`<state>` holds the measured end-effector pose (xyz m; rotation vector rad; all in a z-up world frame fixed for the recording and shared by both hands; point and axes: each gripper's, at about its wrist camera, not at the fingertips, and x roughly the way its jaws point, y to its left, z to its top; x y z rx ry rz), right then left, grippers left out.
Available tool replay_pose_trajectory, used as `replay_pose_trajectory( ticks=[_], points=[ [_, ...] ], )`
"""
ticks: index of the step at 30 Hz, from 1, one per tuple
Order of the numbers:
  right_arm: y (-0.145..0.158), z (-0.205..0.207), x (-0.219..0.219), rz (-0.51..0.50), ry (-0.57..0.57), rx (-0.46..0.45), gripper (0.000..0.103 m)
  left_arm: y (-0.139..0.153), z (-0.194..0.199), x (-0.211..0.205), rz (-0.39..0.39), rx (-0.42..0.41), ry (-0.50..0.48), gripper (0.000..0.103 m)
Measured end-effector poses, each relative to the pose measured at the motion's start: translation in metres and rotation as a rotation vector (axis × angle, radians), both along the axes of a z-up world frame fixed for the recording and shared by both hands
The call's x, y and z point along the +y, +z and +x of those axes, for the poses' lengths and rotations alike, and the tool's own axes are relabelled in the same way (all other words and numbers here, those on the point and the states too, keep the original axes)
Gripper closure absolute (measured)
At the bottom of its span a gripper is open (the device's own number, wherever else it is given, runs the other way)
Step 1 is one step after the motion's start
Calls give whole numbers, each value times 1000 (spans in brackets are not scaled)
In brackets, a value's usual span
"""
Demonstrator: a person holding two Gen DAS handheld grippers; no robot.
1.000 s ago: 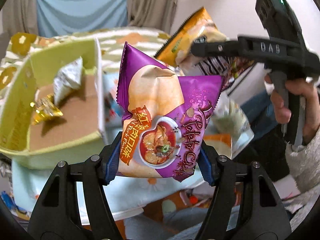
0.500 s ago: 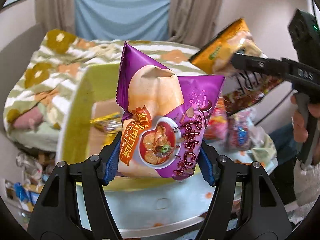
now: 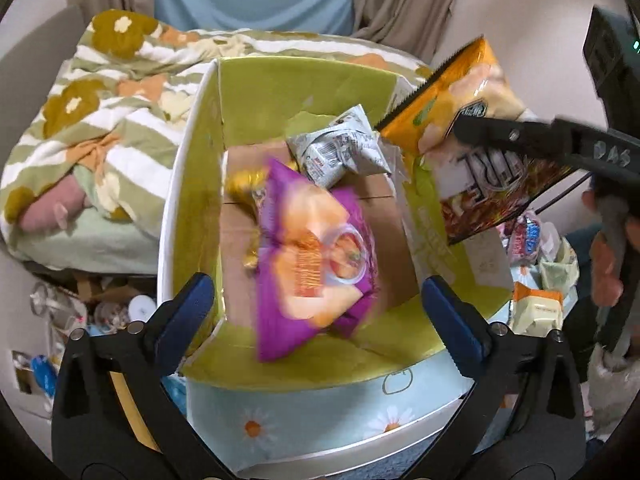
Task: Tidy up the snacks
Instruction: 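Carry both bags over the cardboard box and open both tools to drop them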
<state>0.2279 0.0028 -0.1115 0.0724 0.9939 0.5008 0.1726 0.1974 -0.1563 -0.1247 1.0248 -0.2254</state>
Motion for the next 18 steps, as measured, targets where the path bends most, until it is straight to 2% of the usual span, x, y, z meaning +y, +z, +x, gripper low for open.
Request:
replay_pose_trajectory(
  ticks=[3, 11, 15, 18],
  points=[
    [-8, -3, -1, -27, -37, 18, 46, -5, 1, 4, 22, 5, 7, 0],
    [-10, -8, -1, -43, -70, 31, 45, 8, 2, 7, -4, -1, 72, 0],
    [-12, -2, 6, -75, -81, -2, 44, 13, 5, 5, 33, 12, 110, 0],
    [-25, 6, 8, -61, -83, 37, 44, 15, 6, 3, 62, 10, 121, 0]
  ],
)
